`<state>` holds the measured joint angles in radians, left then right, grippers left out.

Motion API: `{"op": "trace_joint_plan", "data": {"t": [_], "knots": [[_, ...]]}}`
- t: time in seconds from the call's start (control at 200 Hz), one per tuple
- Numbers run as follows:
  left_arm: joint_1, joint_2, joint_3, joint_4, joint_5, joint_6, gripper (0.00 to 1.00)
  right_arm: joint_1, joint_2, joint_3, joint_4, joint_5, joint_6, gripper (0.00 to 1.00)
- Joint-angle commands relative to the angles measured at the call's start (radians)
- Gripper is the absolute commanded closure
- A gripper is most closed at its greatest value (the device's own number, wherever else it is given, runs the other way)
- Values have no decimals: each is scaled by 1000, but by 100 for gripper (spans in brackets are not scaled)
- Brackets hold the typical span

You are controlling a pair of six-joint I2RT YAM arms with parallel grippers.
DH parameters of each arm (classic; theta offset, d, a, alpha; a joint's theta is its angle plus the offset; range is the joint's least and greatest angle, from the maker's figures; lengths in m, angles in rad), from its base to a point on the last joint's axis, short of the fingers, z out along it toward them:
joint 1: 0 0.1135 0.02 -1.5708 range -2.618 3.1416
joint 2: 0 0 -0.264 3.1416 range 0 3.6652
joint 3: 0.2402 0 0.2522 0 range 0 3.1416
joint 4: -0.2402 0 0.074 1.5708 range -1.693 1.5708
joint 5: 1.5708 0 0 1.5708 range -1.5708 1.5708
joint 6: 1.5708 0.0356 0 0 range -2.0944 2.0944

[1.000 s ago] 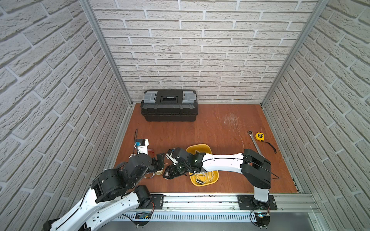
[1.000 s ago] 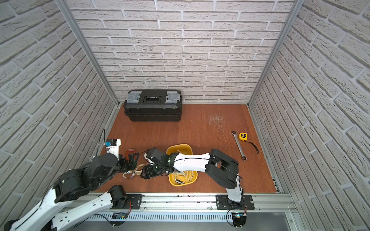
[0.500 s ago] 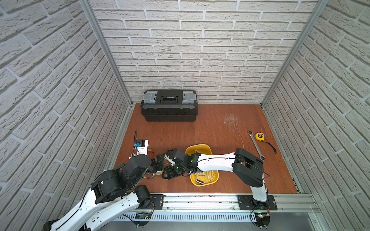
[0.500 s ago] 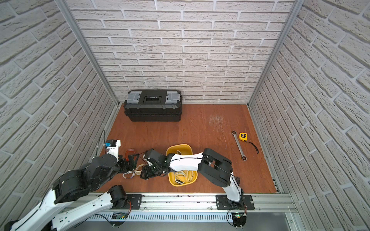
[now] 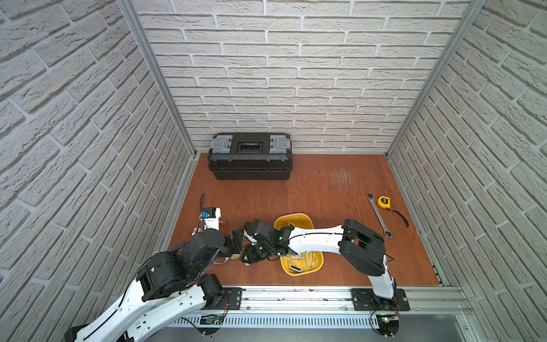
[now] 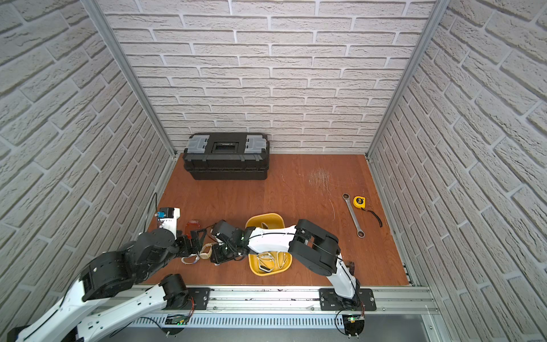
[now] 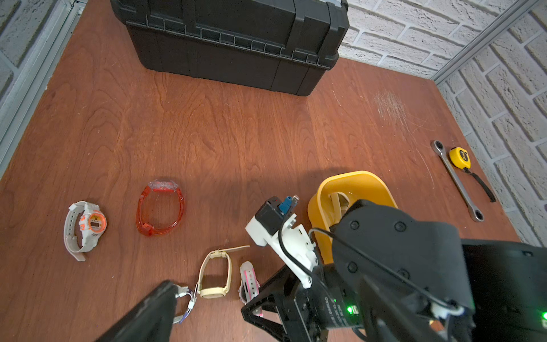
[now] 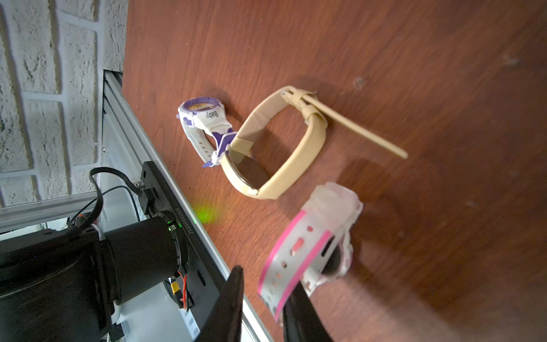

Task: Put the watch into the storage box
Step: Pick up the watch at the center of the board.

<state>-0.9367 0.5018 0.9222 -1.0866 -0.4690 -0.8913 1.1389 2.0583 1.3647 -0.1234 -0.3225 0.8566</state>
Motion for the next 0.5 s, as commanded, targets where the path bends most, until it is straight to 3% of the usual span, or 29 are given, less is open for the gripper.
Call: {"op": "trace_joint_plan", "data": {"t": [0.0, 0.075, 0.27, 0.495], "knots": [[6, -14, -13, 4, -3, 8, 2, -2, 1, 36, -10, 6, -15, 86], [6, -20, -15, 4, -5, 8, 2, 0, -10, 40, -26, 7, -26, 98], [6, -23, -17, 8, -7, 12, 2, 0, -73, 66, -129, 51, -77, 98], [6, -5, -1, 11, -7, 21, 2, -45, -254, 132, -496, 224, -160, 98]]}}
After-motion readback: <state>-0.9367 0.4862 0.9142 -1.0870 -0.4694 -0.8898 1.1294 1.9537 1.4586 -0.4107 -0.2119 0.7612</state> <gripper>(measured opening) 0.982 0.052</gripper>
